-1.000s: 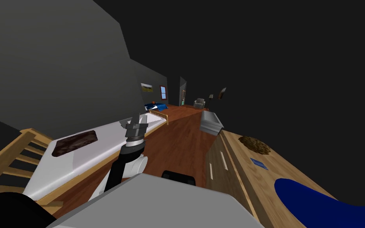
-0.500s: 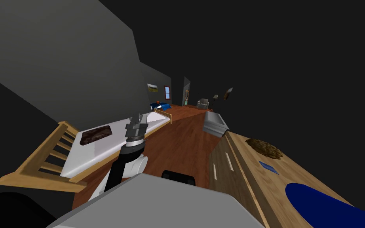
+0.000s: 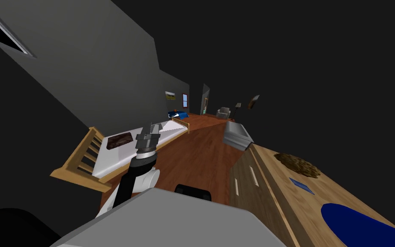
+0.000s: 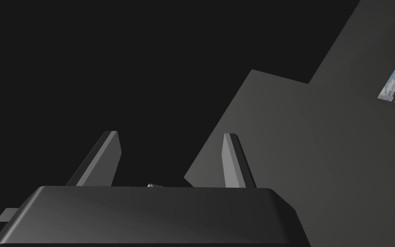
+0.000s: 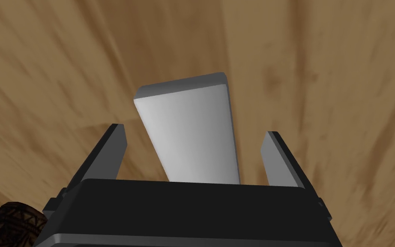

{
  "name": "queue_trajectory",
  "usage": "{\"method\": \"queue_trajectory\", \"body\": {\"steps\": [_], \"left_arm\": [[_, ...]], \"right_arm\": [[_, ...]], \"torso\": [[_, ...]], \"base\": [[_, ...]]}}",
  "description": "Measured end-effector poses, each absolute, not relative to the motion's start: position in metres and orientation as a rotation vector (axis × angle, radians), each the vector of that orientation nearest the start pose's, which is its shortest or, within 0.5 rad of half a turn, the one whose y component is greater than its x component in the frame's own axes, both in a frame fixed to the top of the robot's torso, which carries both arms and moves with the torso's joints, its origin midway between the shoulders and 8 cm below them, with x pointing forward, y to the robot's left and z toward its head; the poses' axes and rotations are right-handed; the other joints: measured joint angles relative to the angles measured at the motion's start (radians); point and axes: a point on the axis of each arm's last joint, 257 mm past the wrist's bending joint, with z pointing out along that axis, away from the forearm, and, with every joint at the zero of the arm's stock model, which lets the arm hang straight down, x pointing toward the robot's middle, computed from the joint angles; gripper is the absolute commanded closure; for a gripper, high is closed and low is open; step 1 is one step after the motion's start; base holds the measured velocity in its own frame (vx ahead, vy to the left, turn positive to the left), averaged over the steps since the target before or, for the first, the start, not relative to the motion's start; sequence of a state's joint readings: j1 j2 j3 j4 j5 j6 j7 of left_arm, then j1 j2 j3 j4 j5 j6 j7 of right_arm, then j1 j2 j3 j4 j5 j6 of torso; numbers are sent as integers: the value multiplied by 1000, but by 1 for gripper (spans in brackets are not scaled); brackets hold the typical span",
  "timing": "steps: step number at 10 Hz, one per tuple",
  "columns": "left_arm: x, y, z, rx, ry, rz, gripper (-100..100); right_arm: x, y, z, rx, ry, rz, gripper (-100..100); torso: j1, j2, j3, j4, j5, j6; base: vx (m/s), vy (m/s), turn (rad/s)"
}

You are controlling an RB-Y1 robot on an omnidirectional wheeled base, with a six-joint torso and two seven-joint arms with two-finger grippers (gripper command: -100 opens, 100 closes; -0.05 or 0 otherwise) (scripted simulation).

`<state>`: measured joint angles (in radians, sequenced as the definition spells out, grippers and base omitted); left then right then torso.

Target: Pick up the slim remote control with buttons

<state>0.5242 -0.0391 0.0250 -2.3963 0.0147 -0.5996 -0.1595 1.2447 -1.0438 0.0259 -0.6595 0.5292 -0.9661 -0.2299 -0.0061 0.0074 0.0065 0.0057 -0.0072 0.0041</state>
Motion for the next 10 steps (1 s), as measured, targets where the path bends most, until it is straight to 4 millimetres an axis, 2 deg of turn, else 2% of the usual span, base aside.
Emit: {"method": "queue_trajectory", "body": {"steps": [2, 3, 7, 8, 9, 10], "left_arm": [[295, 286, 84, -483, 470, -1159, 0], [295, 286, 84, -483, 470, -1159, 0], [295, 286, 84, -483, 470, -1158, 0], [295, 286, 84, -483, 470, -1158, 0], [295, 286, 84, -483, 470, -1158, 0], [295, 286, 84, -483, 470, -1158, 0]], "right_arm": [[-306, -628, -328, 1139, 2910, -48, -100], [-306, -628, -328, 1141, 2909, -48, 100], [-306, -628, -328, 1137, 2911, -46, 100], [-306, -628, -328, 1138, 2910, -46, 0], [-306, -628, -328, 1138, 2910, -46, 100], [-307, -622, -329, 1128, 2914, -32, 100]], "torso": [[1, 0, 0, 0, 0, 0], [-2, -3, -1, 0, 0, 0], [-5, -5, -3, -1, -1, 1], [-5, -5, -3, -1, -1, 1], [-5, -5, -3, -1, -1, 1], [-7, -8, -4, -2, -2, 4]], "base": [[-46, 52, 38], [-5, 6, -1], [-1, 1, 3], [0, 0, 0], [85, -70, -200], [155, -142, -259]]}}
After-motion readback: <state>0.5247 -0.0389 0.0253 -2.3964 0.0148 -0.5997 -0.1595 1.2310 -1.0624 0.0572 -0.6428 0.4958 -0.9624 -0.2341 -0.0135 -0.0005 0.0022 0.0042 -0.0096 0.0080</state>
